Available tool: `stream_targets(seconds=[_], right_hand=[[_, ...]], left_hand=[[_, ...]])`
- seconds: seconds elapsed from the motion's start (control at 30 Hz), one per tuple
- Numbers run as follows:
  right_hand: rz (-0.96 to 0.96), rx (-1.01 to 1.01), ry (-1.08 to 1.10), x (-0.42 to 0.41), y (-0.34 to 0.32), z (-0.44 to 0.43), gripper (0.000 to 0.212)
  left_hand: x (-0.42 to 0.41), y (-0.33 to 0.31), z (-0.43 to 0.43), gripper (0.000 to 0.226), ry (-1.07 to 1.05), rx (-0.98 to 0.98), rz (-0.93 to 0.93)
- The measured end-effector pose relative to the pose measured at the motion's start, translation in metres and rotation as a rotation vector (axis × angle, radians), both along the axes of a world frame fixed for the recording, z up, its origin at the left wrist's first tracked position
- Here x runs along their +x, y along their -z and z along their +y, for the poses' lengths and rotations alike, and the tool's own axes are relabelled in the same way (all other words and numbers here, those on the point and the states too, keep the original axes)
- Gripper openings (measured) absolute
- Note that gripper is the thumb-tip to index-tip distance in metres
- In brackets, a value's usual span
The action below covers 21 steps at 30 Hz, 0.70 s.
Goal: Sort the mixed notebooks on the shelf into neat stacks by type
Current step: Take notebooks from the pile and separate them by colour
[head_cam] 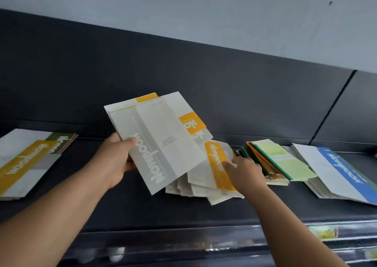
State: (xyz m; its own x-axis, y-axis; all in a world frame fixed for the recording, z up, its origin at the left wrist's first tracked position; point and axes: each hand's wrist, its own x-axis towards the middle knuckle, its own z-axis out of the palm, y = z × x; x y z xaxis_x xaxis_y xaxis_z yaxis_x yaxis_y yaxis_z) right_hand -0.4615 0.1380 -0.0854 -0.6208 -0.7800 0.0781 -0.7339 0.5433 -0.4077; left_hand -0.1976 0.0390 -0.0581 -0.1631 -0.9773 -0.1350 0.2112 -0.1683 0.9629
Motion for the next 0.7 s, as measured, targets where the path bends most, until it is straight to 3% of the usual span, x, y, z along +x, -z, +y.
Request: stream_targets(seconds=[0.07,0.13,0.2,0.23,0.4,0.7], right_hand=[[-0.136,-0.23,-0.101,0.001,-0.011,-0.001,0.037],[-0.605,-0.406,-0.141,0.003,-0.032,-0.003,0.03],[-1.038,-0.387,-0.134,-0.001,-0.046,-0.004,0.028],[-1.12,-0.351,-0.14,-0.006,-0.047,-0.005,0.03],[-1.169,-0.282,-0.191,-0.032,-0.038,0.001,0.019],[-1.21,-0.529,-0.085,-0.056,-0.033,-0.002,0.011]], left_hand=[[-0.008,-0.001,0.008,0.025,0.049,-0.01,-0.027],[-0.019,-0.004,0.015,0.027,0.09,-0.021,-0.052],[-0.03,-0.007,0.021,0.028,0.121,-0.023,-0.058],[-0.034,-0.008,0.022,0.028,0.133,-0.023,-0.055],[-0.055,-0.008,0.029,0.027,0.14,-0.029,-0.093],[-0.096,-0.011,0.031,0.027,0.064,-0.04,-0.146]])
